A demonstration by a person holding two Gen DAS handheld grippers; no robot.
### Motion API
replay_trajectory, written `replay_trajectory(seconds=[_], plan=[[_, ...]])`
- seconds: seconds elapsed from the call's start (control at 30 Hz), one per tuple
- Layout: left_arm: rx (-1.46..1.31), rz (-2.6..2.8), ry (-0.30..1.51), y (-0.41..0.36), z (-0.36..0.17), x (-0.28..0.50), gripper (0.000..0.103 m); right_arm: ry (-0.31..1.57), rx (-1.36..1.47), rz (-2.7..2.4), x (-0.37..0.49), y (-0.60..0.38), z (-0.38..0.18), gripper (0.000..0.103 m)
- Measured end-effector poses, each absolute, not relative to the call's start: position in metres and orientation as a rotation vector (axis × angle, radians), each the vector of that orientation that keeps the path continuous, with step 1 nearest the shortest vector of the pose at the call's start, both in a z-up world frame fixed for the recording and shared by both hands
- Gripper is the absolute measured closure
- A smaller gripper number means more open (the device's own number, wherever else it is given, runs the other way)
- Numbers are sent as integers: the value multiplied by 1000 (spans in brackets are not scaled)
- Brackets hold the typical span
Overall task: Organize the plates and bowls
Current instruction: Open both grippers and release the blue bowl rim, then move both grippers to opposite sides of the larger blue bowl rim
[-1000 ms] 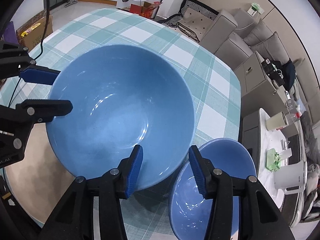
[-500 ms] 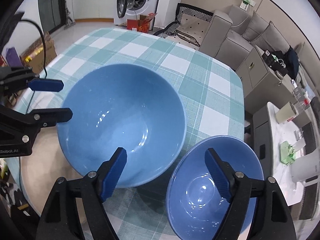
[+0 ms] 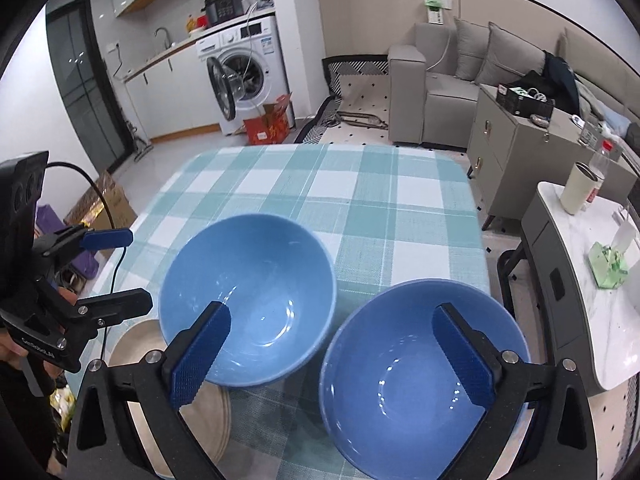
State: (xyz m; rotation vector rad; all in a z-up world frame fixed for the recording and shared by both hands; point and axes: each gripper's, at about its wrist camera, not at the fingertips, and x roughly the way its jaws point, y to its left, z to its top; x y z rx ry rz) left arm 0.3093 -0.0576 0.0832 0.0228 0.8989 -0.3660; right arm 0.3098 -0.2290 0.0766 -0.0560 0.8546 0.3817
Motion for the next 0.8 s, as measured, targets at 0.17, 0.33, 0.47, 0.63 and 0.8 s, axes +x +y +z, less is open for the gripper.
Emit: replay_trajectory(seconds=[0.17, 0.33, 0.47, 0.63, 0.8], plan=[[26, -395, 885, -69, 89, 310, 0, 822, -7, 348, 300, -257, 84, 1], [37, -430, 882, -83, 92, 311, 0, 816, 47, 308, 288, -289, 84, 0], [80, -456, 874, -100, 93, 311, 0, 817, 83, 279, 276, -310, 80, 0], [161, -492, 866, -127, 92, 309, 0, 829, 127, 249, 263, -332, 67, 0], [246, -494, 871, -152, 84, 309, 0, 864, 167, 213, 256, -348, 46, 1]])
